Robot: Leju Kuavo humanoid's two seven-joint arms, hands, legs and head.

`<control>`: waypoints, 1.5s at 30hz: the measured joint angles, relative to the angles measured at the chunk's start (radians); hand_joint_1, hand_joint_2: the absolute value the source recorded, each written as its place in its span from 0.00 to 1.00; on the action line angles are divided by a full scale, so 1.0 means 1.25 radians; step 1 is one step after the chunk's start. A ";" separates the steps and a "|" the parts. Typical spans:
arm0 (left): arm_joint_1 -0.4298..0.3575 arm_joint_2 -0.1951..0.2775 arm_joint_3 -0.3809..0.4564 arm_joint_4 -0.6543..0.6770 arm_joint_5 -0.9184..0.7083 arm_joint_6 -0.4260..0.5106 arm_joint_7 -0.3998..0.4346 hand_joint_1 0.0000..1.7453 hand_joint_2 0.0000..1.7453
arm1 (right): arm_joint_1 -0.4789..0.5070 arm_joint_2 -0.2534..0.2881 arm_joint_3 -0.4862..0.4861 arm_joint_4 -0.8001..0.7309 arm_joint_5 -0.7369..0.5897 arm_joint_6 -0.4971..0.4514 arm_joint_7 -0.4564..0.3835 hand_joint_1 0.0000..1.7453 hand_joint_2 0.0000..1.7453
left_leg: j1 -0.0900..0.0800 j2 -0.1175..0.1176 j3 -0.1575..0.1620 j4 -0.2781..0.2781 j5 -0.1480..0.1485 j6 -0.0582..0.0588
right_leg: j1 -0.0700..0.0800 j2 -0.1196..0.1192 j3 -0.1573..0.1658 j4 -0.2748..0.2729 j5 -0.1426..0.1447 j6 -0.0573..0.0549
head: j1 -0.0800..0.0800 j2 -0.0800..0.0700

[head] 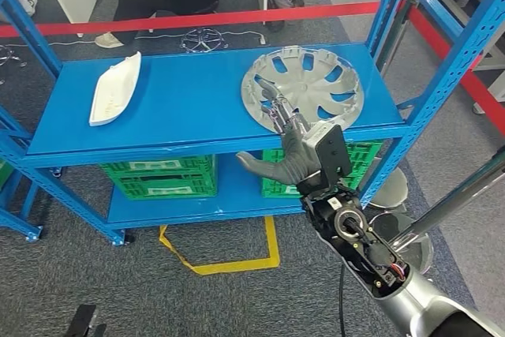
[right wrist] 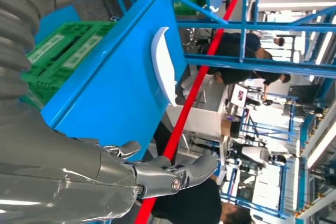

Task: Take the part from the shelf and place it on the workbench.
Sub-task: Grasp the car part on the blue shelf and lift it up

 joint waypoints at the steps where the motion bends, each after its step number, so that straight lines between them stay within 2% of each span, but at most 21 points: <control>1: -0.001 0.000 0.000 0.000 -0.001 0.000 0.000 0.00 0.00 | 0.000 0.000 -0.001 -0.003 -0.003 0.000 0.000 0.00 1.00 | 0.003 0.000 0.005 -0.009 0.004 0.005 | -0.001 0.001 0.000 -0.003 0.000 0.004 | 0.000 0.000; 3: -0.002 0.000 0.000 0.000 -0.002 0.000 0.001 0.00 0.00 | -0.001 -0.001 -0.003 -0.010 -0.007 0.000 0.001 0.00 1.00 | 0.010 0.001 0.017 -0.030 0.013 0.010 | 0.000 0.012 -0.014 0.028 -0.020 0.007 | 0.002 0.000; 6: -0.004 -0.002 0.000 0.000 -0.002 0.000 0.002 0.00 0.00 | 0.003 -0.003 -0.003 -0.012 -0.009 0.000 0.002 0.00 1.00 | 0.015 0.000 0.023 -0.037 0.015 0.010 | -0.005 0.027 -0.093 0.191 -0.088 0.012 | 0.007 0.000; 8: -0.003 -0.004 0.000 0.000 -0.002 0.000 0.002 0.00 0.00 | 0.006 -0.004 -0.004 -0.012 -0.011 -0.001 0.003 0.00 1.00 | 0.018 -0.002 0.025 -0.034 0.009 0.004 | -0.012 0.027 -0.123 0.239 -0.089 0.020 | 0.008 0.000; 10: -0.001 -0.005 0.000 0.000 -0.002 0.000 0.002 0.00 0.00 | 0.006 -0.004 -0.004 -0.012 -0.013 -0.001 0.003 0.00 1.00 | 0.026 -0.004 0.029 -0.022 -0.002 -0.009 | -0.023 0.024 -0.092 0.164 -0.036 0.030 | 0.009 0.000; 11: -0.001 -0.004 0.000 0.000 -0.002 0.000 0.003 0.00 0.00 | 0.006 -0.004 -0.004 -0.012 -0.014 -0.001 0.003 0.00 1.00 | 0.028 -0.005 0.028 -0.013 -0.010 -0.018 | -0.026 0.020 -0.069 0.115 -0.018 0.038 | 0.011 0.000; 12: -0.002 -0.002 0.000 0.000 -0.002 0.000 0.003 0.00 0.00 | 0.006 -0.004 -0.003 -0.014 -0.014 -0.001 0.003 0.00 1.00 | 0.029 -0.005 0.025 0.000 -0.018 -0.027 | -0.027 0.019 -0.050 0.078 -0.009 0.037 | 0.012 0.000; 14: -0.003 0.001 0.000 0.000 -0.001 0.001 0.003 0.00 0.00 | 0.010 -0.004 -0.003 -0.017 -0.015 0.001 0.005 0.00 1.00 | 0.028 -0.006 0.018 0.017 -0.026 -0.041 | -0.023 0.020 -0.040 0.062 -0.022 0.024 | 0.008 0.000; 15: -0.002 0.001 0.000 0.000 0.000 0.001 0.004 0.00 0.00 | 0.011 -0.005 -0.005 -0.019 -0.016 0.003 0.006 0.00 1.00 | 0.029 -0.005 0.016 0.022 -0.028 -0.045 | -0.021 0.025 -0.041 0.065 -0.025 0.012 | 0.005 0.000; 18: -0.001 -0.001 0.000 0.000 0.001 0.001 0.004 0.00 0.00 | 0.012 -0.005 -0.009 -0.028 -0.015 0.010 0.011 0.00 1.00 | 0.037 -0.022 -0.001 0.062 -0.049 -0.049 | -0.015 0.036 -0.036 0.068 -0.031 -0.006 | -0.002 0.000; 21: 0.000 -0.002 0.000 0.000 0.000 0.001 0.004 0.00 0.00 | 0.011 -0.005 -0.009 -0.034 -0.014 0.015 0.013 0.00 1.00 | 0.029 -0.050 -0.107 0.237 -0.106 -0.037 | -0.006 0.044 -0.026 0.067 -0.038 -0.019 | -0.007 0.000; 23: 0.005 -0.001 0.000 0.000 0.000 0.003 0.005 0.00 0.00 | 0.014 -0.005 -0.010 -0.035 -0.014 0.016 0.015 0.00 1.00 | 0.018 -0.056 -0.168 0.304 -0.102 -0.026 | 0.001 0.053 -0.019 0.067 -0.045 -0.027 | -0.008 0.000; 25: 0.008 -0.001 0.000 0.000 0.000 0.006 0.005 0.00 0.00 | 0.017 -0.005 -0.010 -0.037 -0.014 0.018 0.017 0.00 1.00 | 0.003 -0.061 -0.166 0.244 -0.038 -0.009 | 0.005 0.063 -0.009 0.066 -0.052 -0.032 | -0.008 0.000; 27: 0.006 0.003 0.000 0.000 0.000 0.007 0.005 0.00 0.00 | 0.017 -0.005 -0.012 -0.039 -0.013 0.021 0.018 0.00 1.00 | -0.012 -0.070 -0.127 0.125 0.030 0.012 | 0.006 0.071 0.000 0.065 -0.059 -0.032 | -0.009 0.000; 28: 0.004 0.005 0.000 0.000 0.000 0.007 0.005 0.00 0.00 | 0.018 -0.005 -0.012 -0.039 -0.012 0.023 0.019 0.00 1.00 | -0.017 -0.074 -0.110 0.084 0.045 0.018 | 0.006 0.075 0.002 0.064 -0.063 -0.030 | -0.009 0.000; 31: -0.002 0.007 0.000 0.000 0.001 0.008 0.005 0.00 0.00 | 0.021 -0.005 -0.015 -0.041 -0.011 0.027 0.021 0.00 1.00 | -0.019 -0.075 -0.090 0.047 0.040 0.020 | 0.006 0.080 0.007 0.054 -0.068 -0.022 | -0.010 0.000; 33: -0.003 0.005 0.000 0.000 0.001 0.009 0.005 0.00 0.00 | 0.020 -0.005 -0.018 -0.045 -0.010 0.028 0.021 0.00 1.00 | -0.014 -0.071 -0.073 0.029 0.039 0.021 | 0.008 0.066 0.005 0.066 -0.081 -0.017 | -0.010 0.000; 37: -0.001 -0.001 0.000 0.000 0.002 0.009 0.004 0.00 0.00 | 0.022 -0.006 -0.021 -0.048 -0.009 0.030 0.024 0.00 1.00 | -0.009 -0.065 -0.047 0.018 0.028 0.025 | 0.007 0.043 -0.091 0.250 -0.151 -0.005 | -0.008 0.000; 39: 0.001 -0.003 0.000 0.000 0.002 0.009 0.004 0.00 0.00 | 0.025 -0.006 -0.022 -0.048 -0.007 0.031 0.026 0.00 1.00 | -0.006 -0.064 -0.036 0.020 0.019 0.022 | 0.005 0.040 -0.113 0.268 -0.130 0.001 | -0.008 0.000; 42: 0.002 -0.006 0.000 0.000 0.002 0.009 0.004 0.00 0.00 | 0.025 -0.006 -0.023 -0.049 -0.004 0.033 0.028 0.00 1.00 | -0.001 -0.063 -0.021 0.023 0.006 0.016 | 0.003 0.036 -0.078 0.168 -0.053 0.006 | -0.008 0.000; 45: 0.002 -0.006 0.000 0.000 0.002 0.009 0.004 0.00 0.00 | 0.025 -0.006 -0.023 -0.050 -0.004 0.034 0.028 0.00 1.00 | 0.000 -0.063 -0.020 0.024 0.005 0.016 | 0.002 0.035 -0.072 0.153 -0.043 0.006 | -0.008 0.000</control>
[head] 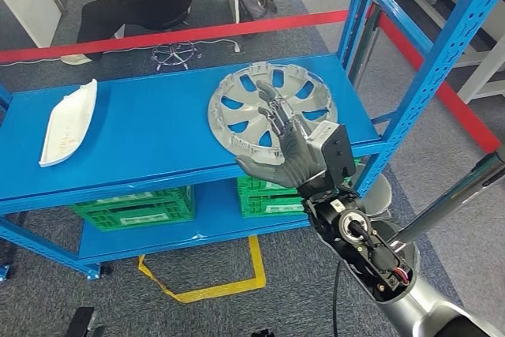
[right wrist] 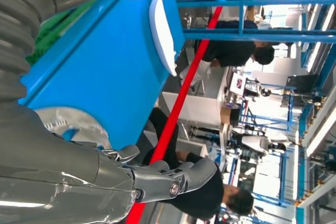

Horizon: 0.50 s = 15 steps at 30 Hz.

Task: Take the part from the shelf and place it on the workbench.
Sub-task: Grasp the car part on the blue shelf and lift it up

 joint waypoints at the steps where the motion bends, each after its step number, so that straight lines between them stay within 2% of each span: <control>1: 0.000 0.000 0.000 0.000 0.000 0.000 0.000 0.00 0.00 | 0.000 0.000 0.000 0.000 0.000 0.000 0.000 0.00 1.00 | 0.000 0.000 0.000 0.000 0.000 0.000 | 0.000 0.000 0.000 -0.001 0.001 0.000 | 0.000 0.000; 4: 0.000 0.000 0.000 0.000 0.000 0.000 0.000 0.00 0.00 | 0.000 0.000 0.000 -0.001 0.000 0.000 0.000 0.00 1.00 | 0.000 0.000 0.002 0.001 -0.002 -0.001 | 0.000 -0.001 0.008 -0.020 0.012 0.000 | 0.000 0.000; 6: -0.001 -0.001 0.000 0.000 0.000 0.000 0.000 0.00 0.00 | -0.001 0.000 -0.001 -0.001 0.001 0.001 0.000 0.00 1.00 | -0.001 0.000 0.005 0.003 -0.007 -0.005 | 0.001 -0.005 0.026 -0.060 0.020 0.001 | 0.000 0.000; 7: -0.002 -0.001 0.000 0.000 0.000 0.000 -0.001 0.00 0.00 | -0.002 0.000 -0.001 -0.001 0.002 0.002 0.001 0.00 1.00 | -0.002 0.002 0.005 0.005 -0.010 -0.011 | 0.003 -0.005 0.036 -0.081 0.021 -0.005 | 0.000 0.000; 8: -0.004 -0.002 0.000 0.000 0.000 0.000 -0.002 0.00 0.00 | -0.005 0.000 -0.002 -0.004 0.004 0.004 0.002 0.00 1.00 | -0.001 0.003 -0.022 0.058 -0.035 -0.020 | 0.003 -0.003 0.047 -0.098 0.019 -0.014 | 0.000 0.000; 9: -0.006 -0.003 0.000 0.000 -0.001 0.000 -0.002 0.00 0.00 | -0.007 0.000 -0.003 -0.006 0.006 0.005 0.004 0.00 1.00 | 0.001 0.004 -0.063 0.131 -0.061 -0.029 | 0.003 0.000 0.054 -0.105 0.016 -0.024 | -0.002 0.000; 10: -0.008 -0.004 0.000 0.000 -0.001 0.000 -0.003 0.00 0.00 | -0.008 0.000 -0.004 -0.008 0.007 0.007 0.005 0.00 1.00 | 0.004 0.004 -0.105 0.198 -0.079 -0.036 | 0.002 0.004 0.062 -0.109 0.012 -0.034 | -0.003 0.000; 11: -0.009 -0.005 0.000 0.000 -0.002 -0.001 -0.003 0.00 0.00 | -0.010 -0.001 -0.005 -0.010 0.008 0.007 0.006 0.00 1.00 | 0.007 0.004 -0.141 0.252 -0.089 -0.041 | 0.001 0.005 0.068 -0.110 0.008 -0.038 | -0.004 0.000; 12: -0.009 -0.006 0.000 0.000 -0.002 -0.001 -0.003 0.00 0.00 | -0.009 -0.001 -0.006 -0.009 0.008 0.007 0.007 0.00 1.00 | 0.008 0.004 -0.143 0.235 -0.064 -0.040 | 0.000 0.007 0.073 -0.110 0.004 -0.037 | -0.004 0.000; 14: -0.011 -0.006 0.000 0.000 -0.003 -0.001 -0.003 0.00 0.00 | -0.011 -0.001 -0.006 -0.010 0.009 0.006 0.007 0.00 1.00 | 0.008 0.003 -0.096 0.119 0.001 -0.036 | 0.001 0.010 0.083 -0.111 -0.004 -0.033 | -0.004 0.000; 15: -0.013 -0.006 0.000 0.000 -0.003 -0.001 -0.003 0.00 0.00 | -0.011 -0.001 -0.006 -0.010 0.009 0.004 0.007 0.00 1.00 | 0.007 0.003 -0.074 0.068 0.020 -0.034 | 0.002 0.012 0.086 -0.110 -0.008 -0.029 | -0.004 0.000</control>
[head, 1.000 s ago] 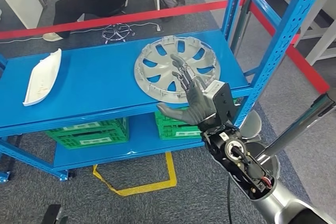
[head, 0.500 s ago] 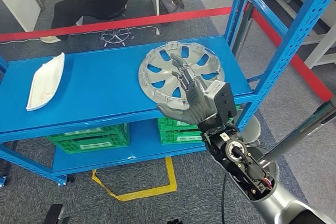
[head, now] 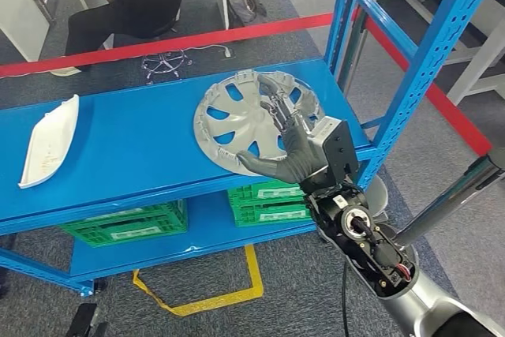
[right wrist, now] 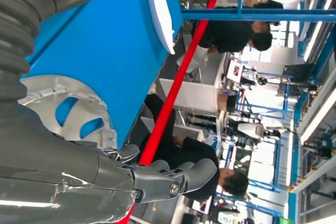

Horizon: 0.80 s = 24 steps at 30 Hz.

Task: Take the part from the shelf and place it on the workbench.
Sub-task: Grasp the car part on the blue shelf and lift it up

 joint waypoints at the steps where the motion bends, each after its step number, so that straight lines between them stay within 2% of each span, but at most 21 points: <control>1: -0.002 0.000 0.000 0.000 -0.001 0.000 0.000 0.00 0.00 | 0.000 0.000 0.000 -0.001 0.000 -0.002 0.000 0.00 1.00 | -0.002 0.000 0.014 -0.031 0.007 0.003 | 0.001 0.001 0.002 -0.001 -0.004 0.004 | 0.000 0.000; 4: -0.005 0.000 0.000 0.000 -0.004 -0.002 0.001 0.00 0.00 | 0.003 0.000 0.000 -0.004 0.001 -0.006 0.002 0.00 1.00 | -0.004 0.000 0.026 -0.050 0.002 0.015 | 0.001 0.003 0.005 -0.008 -0.011 0.017 | 0.001 0.000; 6: -0.005 0.000 0.000 0.000 -0.005 -0.004 0.002 0.00 0.00 | 0.006 -0.001 -0.001 -0.006 0.001 -0.008 0.003 0.00 1.00 | -0.001 0.001 0.035 -0.058 0.001 0.025 | 0.001 -0.001 -0.005 0.021 -0.030 0.023 | 0.003 0.000; 7: -0.005 0.000 0.000 0.000 -0.005 -0.005 0.002 0.00 0.00 | 0.008 -0.002 -0.001 -0.006 0.001 -0.009 0.003 0.00 1.00 | 0.001 0.002 0.040 -0.061 -0.001 0.029 | 0.001 -0.004 -0.025 0.062 -0.051 0.025 | 0.005 0.000; 9: -0.005 0.000 0.000 0.000 -0.006 -0.007 0.002 0.00 0.00 | 0.014 -0.002 -0.001 -0.006 0.002 -0.010 0.003 0.00 1.00 | -0.002 0.002 0.047 -0.061 -0.007 0.036 | 0.002 -0.006 -0.085 0.180 -0.097 0.027 | 0.007 0.000; 10: -0.004 0.000 0.000 0.000 -0.006 -0.007 0.003 0.00 0.00 | 0.018 -0.003 -0.001 -0.006 0.002 -0.011 0.003 0.00 1.00 | -0.003 0.002 0.051 -0.061 -0.010 0.038 | 0.002 -0.007 -0.113 0.225 -0.106 0.028 | 0.008 0.000; 11: -0.003 -0.001 0.000 0.000 -0.006 -0.008 0.003 0.00 0.00 | 0.021 -0.003 -0.001 -0.005 0.002 -0.011 0.004 0.00 1.00 | -0.004 0.002 0.055 -0.061 -0.014 0.039 | 0.002 -0.007 -0.127 0.240 -0.099 0.028 | 0.009 0.000; 12: -0.002 -0.001 0.000 0.000 -0.006 -0.008 0.004 0.00 0.00 | 0.023 -0.004 -0.001 -0.005 0.002 -0.011 0.004 0.00 1.00 | -0.005 0.001 0.060 -0.060 -0.018 0.039 | 0.002 -0.007 -0.126 0.221 -0.075 0.026 | 0.010 0.000; 14: 0.000 -0.002 0.000 0.000 -0.006 -0.008 0.004 0.00 0.00 | 0.024 -0.004 -0.001 -0.005 0.002 -0.011 0.004 0.00 1.00 | -0.007 0.000 0.073 -0.060 -0.027 0.037 | 0.004 -0.009 -0.087 0.111 -0.004 0.018 | 0.012 0.000; 15: 0.000 -0.002 0.000 0.000 -0.006 -0.009 0.004 0.00 0.00 | 0.024 -0.004 -0.001 -0.005 0.002 -0.011 0.004 0.00 1.00 | -0.009 0.000 0.077 -0.059 -0.032 0.034 | 0.006 -0.010 -0.064 0.057 0.019 0.013 | 0.012 0.000; 16: 0.000 -0.003 0.000 0.000 -0.007 -0.009 0.004 0.00 0.00 | 0.024 -0.004 -0.001 -0.005 0.002 -0.011 0.003 0.00 1.00 | -0.010 0.000 0.080 -0.058 -0.035 0.030 | 0.008 -0.011 -0.046 0.020 0.032 0.010 | 0.011 0.000; 17: 0.000 -0.003 0.000 0.000 -0.007 -0.009 0.004 0.00 0.00 | 0.026 -0.004 -0.001 -0.005 0.002 -0.011 0.003 0.00 1.00 | -0.011 0.000 0.080 -0.058 -0.038 0.027 | 0.010 -0.012 -0.037 0.002 0.033 0.007 | 0.010 0.000; 19: 0.002 -0.003 0.000 0.000 -0.009 -0.009 0.005 0.00 0.00 | 0.030 -0.004 -0.001 -0.005 0.002 -0.011 0.002 0.00 1.00 | -0.011 0.001 0.081 -0.059 -0.041 0.020 | 0.010 -0.009 -0.029 -0.004 0.030 0.002 | 0.009 0.000; 21: 0.003 -0.003 0.000 0.000 -0.009 -0.009 0.005 0.00 0.00 | 0.032 -0.004 -0.001 -0.006 0.002 -0.011 0.002 0.00 1.00 | -0.009 0.001 0.072 -0.035 -0.055 0.011 | 0.006 -0.008 -0.021 -0.013 0.031 -0.003 | 0.009 0.000; 22: 0.003 -0.003 0.000 0.000 -0.009 -0.009 0.005 0.00 0.00 | 0.032 -0.004 -0.001 -0.006 0.002 -0.010 0.002 0.00 1.00 | -0.008 0.000 0.054 0.003 -0.073 0.006 | 0.004 -0.008 -0.017 -0.017 0.030 -0.006 | 0.009 0.000; 24: 0.005 -0.002 0.000 0.000 -0.010 -0.009 0.005 0.00 0.00 | 0.033 -0.004 0.000 -0.006 0.003 -0.009 0.004 0.00 1.00 | -0.003 0.000 -0.011 0.120 -0.117 -0.002 | 0.003 -0.008 -0.012 -0.018 0.026 -0.010 | 0.007 0.000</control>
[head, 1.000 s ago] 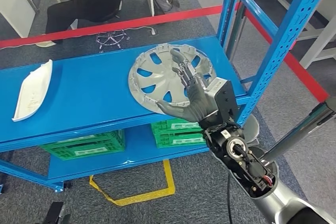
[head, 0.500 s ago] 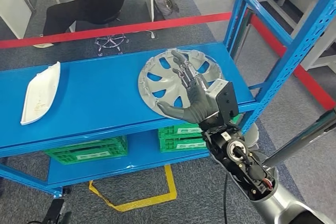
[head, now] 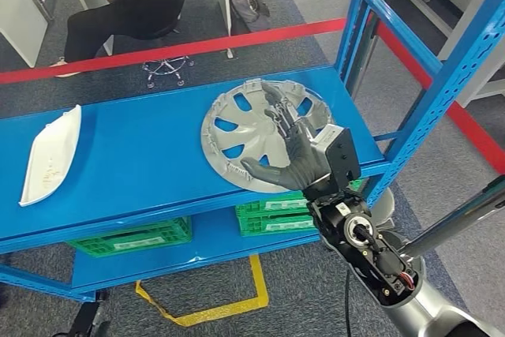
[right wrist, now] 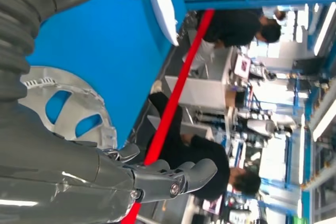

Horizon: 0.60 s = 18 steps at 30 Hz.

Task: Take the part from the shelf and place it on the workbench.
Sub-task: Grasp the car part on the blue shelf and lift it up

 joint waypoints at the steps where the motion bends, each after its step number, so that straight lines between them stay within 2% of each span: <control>1: 0.002 0.000 0.000 0.000 0.000 0.000 0.000 0.00 0.00 | 0.002 0.000 0.000 0.000 0.000 0.000 0.002 0.00 1.00 | 0.003 0.000 -0.033 0.050 -0.012 -0.003 | 0.000 0.000 0.002 0.000 -0.003 -0.001 | -0.001 0.000; 2: 0.005 0.000 0.000 0.000 -0.001 0.000 0.001 0.00 0.00 | 0.003 0.000 0.001 0.000 0.001 0.000 0.004 0.00 1.00 | 0.006 0.000 -0.055 0.075 -0.010 -0.006 | -0.001 0.001 0.005 0.000 -0.006 -0.001 | -0.001 0.000; 3: 0.006 0.000 0.000 0.000 -0.002 0.001 0.002 0.00 0.00 | 0.004 0.000 0.001 0.000 0.001 0.000 0.006 0.00 1.00 | 0.009 0.000 -0.059 0.065 0.010 -0.008 | -0.001 0.002 0.010 0.000 -0.009 0.001 | -0.001 0.000; 4: 0.007 0.001 0.000 0.000 -0.003 0.001 0.002 0.00 0.00 | 0.005 0.000 0.001 0.000 0.001 0.000 0.007 0.00 1.00 | 0.012 0.000 -0.046 0.021 0.044 -0.009 | -0.002 0.002 0.015 0.000 -0.013 0.003 | -0.001 0.000; 5: 0.007 0.001 0.000 0.000 -0.004 0.002 0.002 0.00 0.00 | 0.005 0.000 0.001 0.000 0.001 0.001 0.007 0.00 1.00 | 0.014 0.000 -0.023 -0.042 0.082 -0.010 | -0.003 0.003 0.021 0.000 -0.018 0.007 | -0.001 0.000; 6: 0.006 0.001 0.000 0.000 -0.005 0.002 0.002 0.00 0.00 | 0.005 0.000 0.000 0.000 0.001 0.001 0.008 0.00 1.00 | 0.014 0.000 0.002 -0.102 0.109 -0.009 | -0.003 0.005 0.025 0.001 -0.023 0.012 | -0.003 0.000; 7: 0.006 0.002 0.000 0.000 -0.006 0.002 0.002 0.00 0.00 | 0.005 0.000 0.000 0.000 0.001 0.001 0.008 0.00 1.00 | 0.013 -0.001 0.021 -0.144 0.126 -0.007 | -0.002 0.006 0.027 0.001 -0.027 0.016 | -0.004 0.000; 8: 0.006 0.001 0.000 0.000 -0.006 0.002 0.002 0.00 0.00 | 0.005 0.000 0.000 0.000 0.001 0.002 0.009 0.00 1.00 | 0.013 -0.002 0.030 -0.166 0.130 -0.005 | 0.000 0.006 0.028 0.003 -0.031 0.017 | -0.004 0.000; 12: 0.006 0.000 0.000 0.000 -0.008 0.007 0.003 0.00 0.00 | 0.004 0.000 0.000 0.000 0.001 0.003 0.015 0.00 1.00 | 0.009 -0.006 0.033 -0.172 0.125 0.002 | 0.000 0.006 0.030 0.001 -0.035 0.006 | 0.000 0.000; 16: 0.006 0.000 0.000 0.000 -0.009 0.009 0.003 0.00 0.00 | 0.003 0.000 0.000 0.000 0.001 0.004 0.019 0.00 1.00 | 0.007 -0.008 0.033 -0.172 0.122 0.009 | -0.001 0.004 0.035 -0.008 -0.035 0.009 | 0.000 0.000; 18: 0.006 0.000 0.000 0.000 -0.010 0.010 0.003 0.00 0.00 | 0.003 0.000 0.000 0.000 0.001 0.004 0.020 0.00 1.00 | 0.006 -0.008 0.033 -0.172 0.121 0.010 | -0.002 0.003 0.037 -0.010 -0.035 0.015 | 0.001 0.000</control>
